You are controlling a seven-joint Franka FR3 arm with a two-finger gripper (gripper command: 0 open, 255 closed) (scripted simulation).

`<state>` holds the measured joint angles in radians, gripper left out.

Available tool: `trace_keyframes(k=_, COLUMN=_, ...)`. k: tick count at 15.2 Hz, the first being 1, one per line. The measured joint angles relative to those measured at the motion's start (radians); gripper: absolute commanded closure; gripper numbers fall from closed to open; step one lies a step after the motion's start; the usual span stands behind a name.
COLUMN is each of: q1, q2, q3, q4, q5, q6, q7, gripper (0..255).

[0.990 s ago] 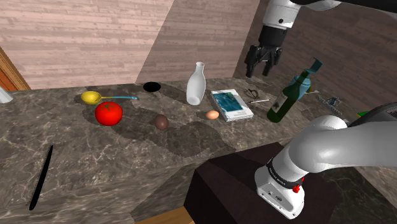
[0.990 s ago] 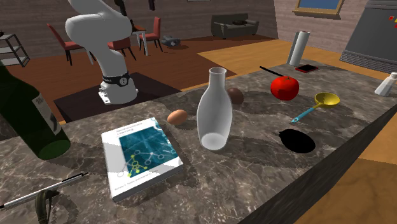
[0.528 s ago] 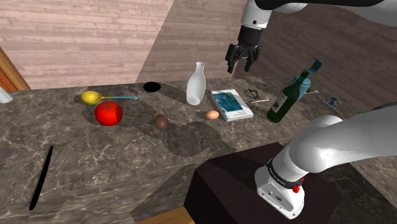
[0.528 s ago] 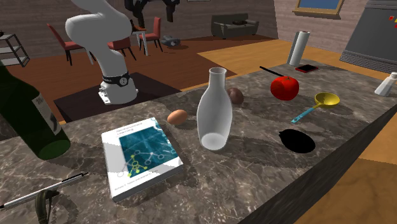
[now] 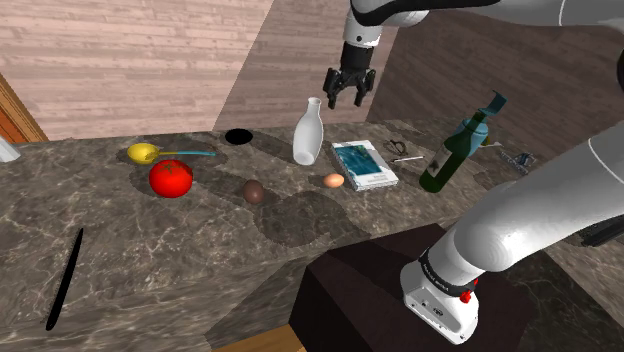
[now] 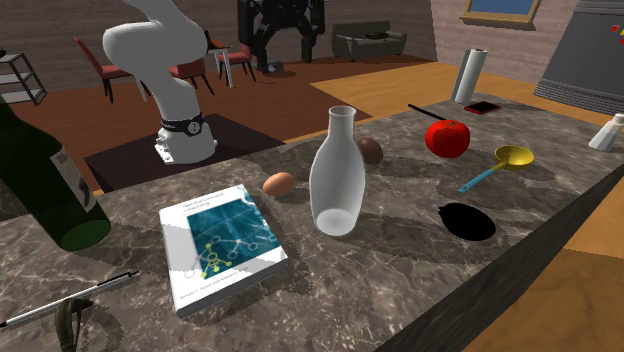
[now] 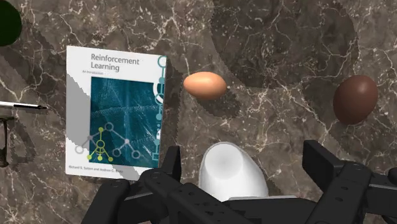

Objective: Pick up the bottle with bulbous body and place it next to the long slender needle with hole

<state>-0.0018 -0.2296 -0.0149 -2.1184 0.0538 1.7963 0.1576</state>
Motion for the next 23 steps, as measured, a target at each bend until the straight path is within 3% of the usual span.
trace_keyframes(k=9, q1=0.006, q2=0.325, q3=0.012, q4=0.283, q5=-0.041, q6=0.078, q7=0.036, gripper=0)
trace_keyframes(k=16, q1=0.006, q2=0.359, q3=0.011, q4=0.239, q5=-0.044, q6=0.158, q7=0.037, gripper=0)
trace_keyframes(k=23, q1=0.007, q2=0.365, q3=0.012, q4=0.231, q5=-0.044, q6=0.173, q7=0.038, gripper=0)
